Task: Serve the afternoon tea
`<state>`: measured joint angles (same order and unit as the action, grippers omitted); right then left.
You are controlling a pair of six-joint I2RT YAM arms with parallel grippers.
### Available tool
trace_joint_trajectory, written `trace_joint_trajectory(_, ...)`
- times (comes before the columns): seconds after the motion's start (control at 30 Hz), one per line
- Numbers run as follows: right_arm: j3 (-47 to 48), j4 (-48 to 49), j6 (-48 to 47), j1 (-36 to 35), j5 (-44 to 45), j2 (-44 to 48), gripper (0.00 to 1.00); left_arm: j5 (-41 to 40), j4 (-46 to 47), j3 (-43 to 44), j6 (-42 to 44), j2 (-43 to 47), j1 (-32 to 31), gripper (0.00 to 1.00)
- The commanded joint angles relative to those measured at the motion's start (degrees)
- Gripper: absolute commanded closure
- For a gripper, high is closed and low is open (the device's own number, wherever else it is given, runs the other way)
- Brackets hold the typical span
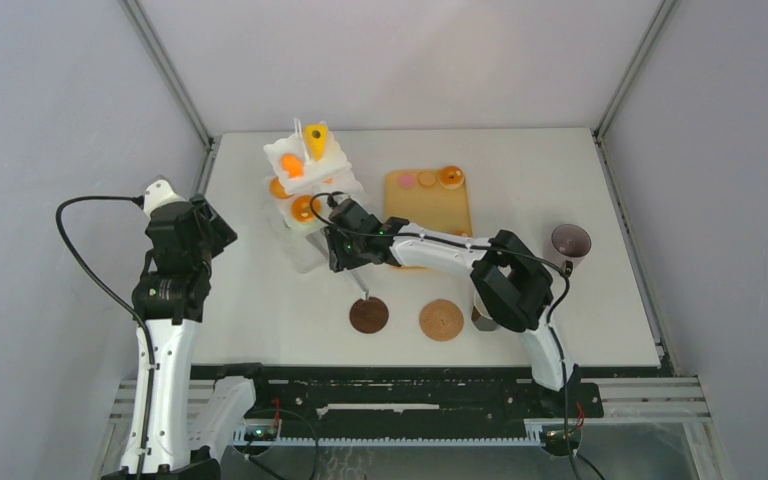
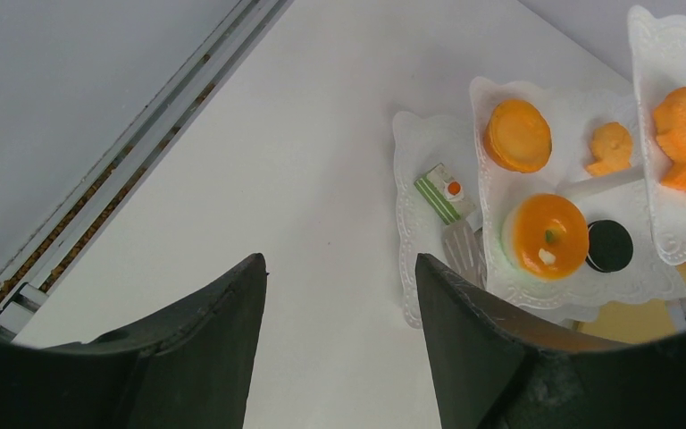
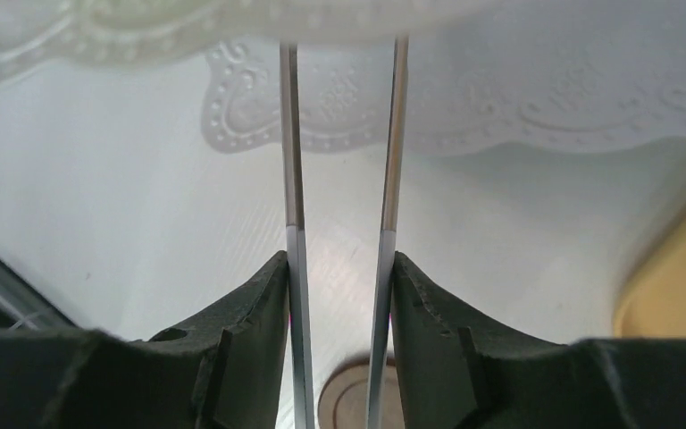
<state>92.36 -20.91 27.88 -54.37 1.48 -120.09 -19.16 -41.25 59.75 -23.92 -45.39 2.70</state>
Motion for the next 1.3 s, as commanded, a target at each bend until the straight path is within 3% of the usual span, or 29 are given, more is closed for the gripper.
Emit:
trace_joint_trajectory(0.0, -3.8, 4.9, 2.3, -0.8, 0.2, 9.1, 0.50, 1.0, 2.1, -0.9, 1.2, 0.2, 0.5, 0.33)
trace_joint_trajectory(0.53, -18.2, 1.6, 0.5, -1.0, 2.7, 23.9, 0.51, 1.5, 2.2, -0.4, 0.6, 0.0, 0.4, 0.33)
trace_joint_trajectory(0.77, -26.2, -1.1, 0.6, -0.6, 5.6, 33.2, 0.63, 1.8, 2.2, -0.3, 0.4, 0.1, 0.4, 0.33)
trace_joint_trajectory(0.97, -30.9, -5.0, 1.4, 0.4, 10.4, 41.4, 0.64, 2.8, 2.6, -0.8, -0.1, 0.0, 0.4, 0.33)
trace_joint_trajectory(1.27, -36.3, -13.3, 2.5, 9.5, 17.0, 50.3, 0.60, 4.0, 3.1, -0.8, -0.5, -0.3, 0.4, 0.33)
